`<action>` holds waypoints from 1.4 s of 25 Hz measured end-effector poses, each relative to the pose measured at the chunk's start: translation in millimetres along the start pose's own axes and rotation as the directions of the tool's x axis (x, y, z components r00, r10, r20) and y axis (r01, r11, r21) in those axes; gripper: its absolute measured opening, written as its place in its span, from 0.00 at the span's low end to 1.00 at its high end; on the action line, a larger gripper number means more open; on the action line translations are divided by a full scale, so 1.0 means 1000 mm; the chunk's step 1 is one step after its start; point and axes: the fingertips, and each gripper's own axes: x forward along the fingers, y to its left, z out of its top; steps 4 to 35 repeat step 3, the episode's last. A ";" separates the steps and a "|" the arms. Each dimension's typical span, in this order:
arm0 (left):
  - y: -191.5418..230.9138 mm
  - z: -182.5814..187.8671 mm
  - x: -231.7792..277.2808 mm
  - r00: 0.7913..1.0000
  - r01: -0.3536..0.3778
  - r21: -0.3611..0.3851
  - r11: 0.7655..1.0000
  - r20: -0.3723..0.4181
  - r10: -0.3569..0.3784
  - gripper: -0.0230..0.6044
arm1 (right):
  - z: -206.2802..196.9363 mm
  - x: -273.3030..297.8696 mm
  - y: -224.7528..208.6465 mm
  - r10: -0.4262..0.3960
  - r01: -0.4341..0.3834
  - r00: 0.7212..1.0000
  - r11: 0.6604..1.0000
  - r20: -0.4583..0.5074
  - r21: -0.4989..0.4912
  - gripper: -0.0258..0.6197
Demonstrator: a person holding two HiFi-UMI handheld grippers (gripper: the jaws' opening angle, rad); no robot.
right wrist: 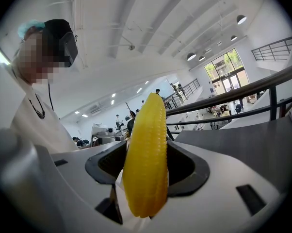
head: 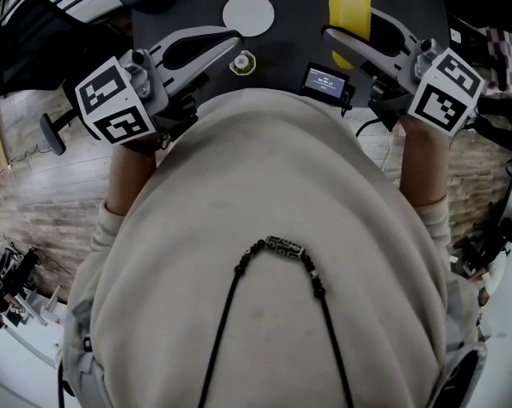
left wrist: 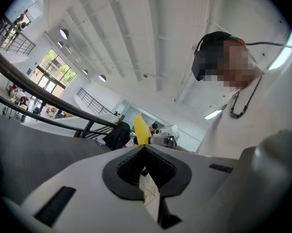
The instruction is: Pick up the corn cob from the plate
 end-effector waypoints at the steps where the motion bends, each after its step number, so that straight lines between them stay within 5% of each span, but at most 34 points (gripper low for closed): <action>1: 0.000 0.000 0.000 1.000 0.000 0.001 1.000 0.000 0.000 0.04 | 0.000 0.000 0.000 0.000 0.000 1.000 1.000 -0.001 0.000 0.45; 35: 0.000 0.000 0.000 1.000 0.000 0.001 1.000 0.001 0.000 0.04 | 0.000 0.001 0.000 0.001 -0.001 1.000 1.000 -0.002 -0.001 0.45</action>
